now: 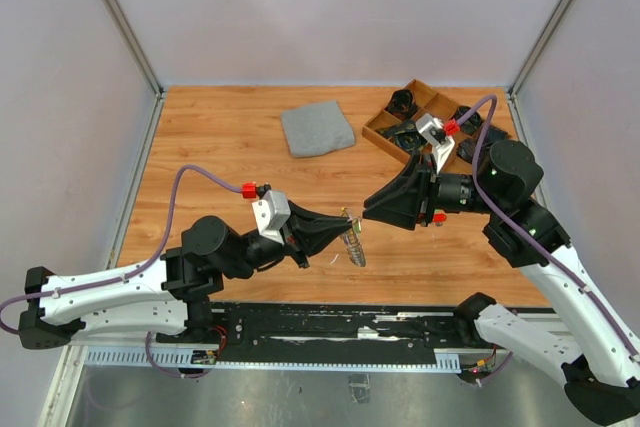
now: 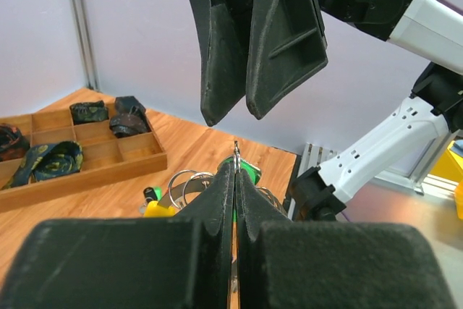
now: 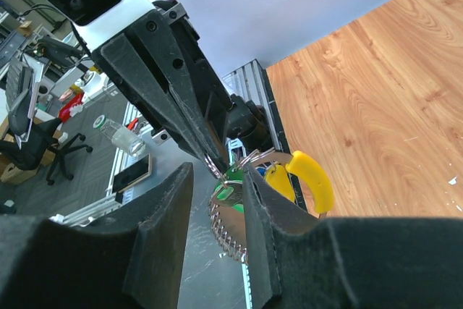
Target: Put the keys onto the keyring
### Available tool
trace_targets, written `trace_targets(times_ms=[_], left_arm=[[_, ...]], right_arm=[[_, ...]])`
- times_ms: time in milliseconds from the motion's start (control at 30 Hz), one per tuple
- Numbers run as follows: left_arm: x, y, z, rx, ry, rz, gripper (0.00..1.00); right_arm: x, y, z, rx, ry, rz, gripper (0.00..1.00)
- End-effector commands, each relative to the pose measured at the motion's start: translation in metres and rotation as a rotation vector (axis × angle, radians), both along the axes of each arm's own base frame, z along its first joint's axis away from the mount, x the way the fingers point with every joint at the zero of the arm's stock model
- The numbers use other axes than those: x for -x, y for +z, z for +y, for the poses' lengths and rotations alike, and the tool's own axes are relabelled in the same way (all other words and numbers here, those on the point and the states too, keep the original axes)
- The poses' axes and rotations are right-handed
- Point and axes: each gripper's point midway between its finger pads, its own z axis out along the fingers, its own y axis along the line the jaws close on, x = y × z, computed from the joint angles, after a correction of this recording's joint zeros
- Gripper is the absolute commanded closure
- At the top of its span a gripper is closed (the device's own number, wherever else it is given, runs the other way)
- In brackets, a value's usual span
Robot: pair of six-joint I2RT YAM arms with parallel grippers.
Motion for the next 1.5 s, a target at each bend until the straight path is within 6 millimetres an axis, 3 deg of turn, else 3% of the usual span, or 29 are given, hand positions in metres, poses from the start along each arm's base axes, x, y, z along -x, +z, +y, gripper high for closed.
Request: trace_targets(times_ms=[0, 467, 1000, 1267, 1467], left_arm=[[0.003, 0.031, 0.007, 0.101, -0.013, -0.024, 1.00], [0.005, 0.033, 0.005, 0.106, -0.024, -0.028, 0.99], [0.004, 0.029, 0.004, 0.101, -0.021, -0.024, 1.00], [0.004, 0.029, 0.004, 0.101, -0.021, -0.022, 0.99], [0.004, 0.029, 0.005, 0.103, -0.021, -0.022, 0.99]], right_arm=[[0.008, 0.009, -0.001, -0.030, 0.053, -0.034, 0.63], [0.012, -0.009, 0.003, 0.025, 0.091, -0.018, 0.67], [0.020, -0.003, 0.008, 0.003, 0.131, -0.024, 0.84], [0.025, 0.000, 0.008, -0.014, 0.152, -0.031, 0.82], [0.025, 0.000, 0.008, -0.011, 0.150, -0.033, 0.91]])
